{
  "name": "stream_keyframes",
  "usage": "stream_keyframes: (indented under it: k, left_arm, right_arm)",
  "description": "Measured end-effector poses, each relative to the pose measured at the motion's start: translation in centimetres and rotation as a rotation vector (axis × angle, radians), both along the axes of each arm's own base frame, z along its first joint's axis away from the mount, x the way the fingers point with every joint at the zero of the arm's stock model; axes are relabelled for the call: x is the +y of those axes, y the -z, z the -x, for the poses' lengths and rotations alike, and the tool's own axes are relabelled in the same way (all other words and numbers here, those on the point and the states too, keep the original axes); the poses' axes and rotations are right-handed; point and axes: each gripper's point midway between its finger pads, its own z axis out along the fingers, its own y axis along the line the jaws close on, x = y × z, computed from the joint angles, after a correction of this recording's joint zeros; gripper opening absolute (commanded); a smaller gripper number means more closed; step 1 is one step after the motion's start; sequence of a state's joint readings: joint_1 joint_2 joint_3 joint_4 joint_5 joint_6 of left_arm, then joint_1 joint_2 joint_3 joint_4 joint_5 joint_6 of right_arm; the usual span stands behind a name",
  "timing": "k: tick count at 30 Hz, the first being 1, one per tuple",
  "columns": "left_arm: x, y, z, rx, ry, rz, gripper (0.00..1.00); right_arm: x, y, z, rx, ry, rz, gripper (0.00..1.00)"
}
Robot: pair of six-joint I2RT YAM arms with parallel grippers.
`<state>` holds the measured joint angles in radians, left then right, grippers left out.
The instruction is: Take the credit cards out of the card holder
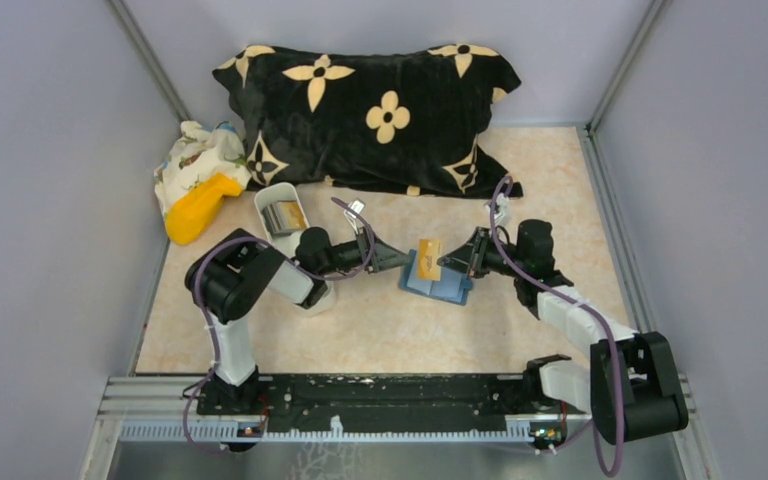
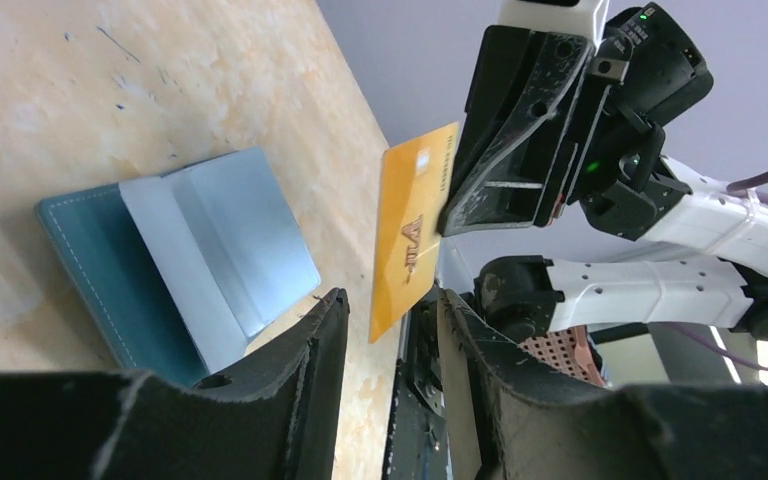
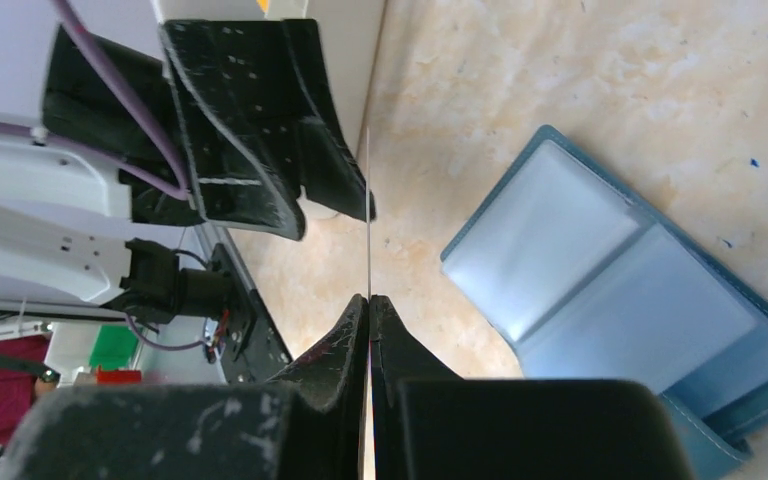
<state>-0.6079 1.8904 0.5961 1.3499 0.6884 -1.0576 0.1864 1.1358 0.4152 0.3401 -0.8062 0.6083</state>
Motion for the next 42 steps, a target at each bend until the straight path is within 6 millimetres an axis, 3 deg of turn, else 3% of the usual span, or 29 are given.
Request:
stream_keyframes:
  k: [5,22,25,28,30,38,42]
  left_arm:
    - [-0.1,0.7,0.4,0.036,0.025,0.027,0.45]
    - [-1.9,-1.2,-0.2,-0.018,0.072,0.077,0.45]
    - [-2.3,-1.1,-0.1,-0.018,0.086,0.075,0.36]
    - [-2.5,-1.2,0.1,-0.025,0.097,0.074,0.18]
    - [-2.5,-1.1,0.1,-0.026,0.1,0.071,0.0]
    - [-2.5,-1.1,0.3,-0.028,0.113,0.069,0.0]
    - [-2.5,-0.8,0.3,-0.027,0.115,0.047,0.0]
  right_arm:
    - [0.4,-0.7,0.3,-0.006,-0.028,-0.029,0.0]
    - [0.7,-1.0,0.4,-0.011,-0.045,-0.066,0.0]
    - [0.7,-0.9,0.4,-0.005,-0.044,-0.066,0.0]
    - [0.7,-0.9,0.4,-0.004,-0.043,-0.066,0.0]
    - [0.7,-0.8,0.3,-0.005,-0.041,-0.066,0.0]
    - [0.6,-0.2,0.2,0.012,-0.03,-0.06,0.0]
    - [0.6,-0.2,0.1,0.014,-0.025,-0.057,0.2]
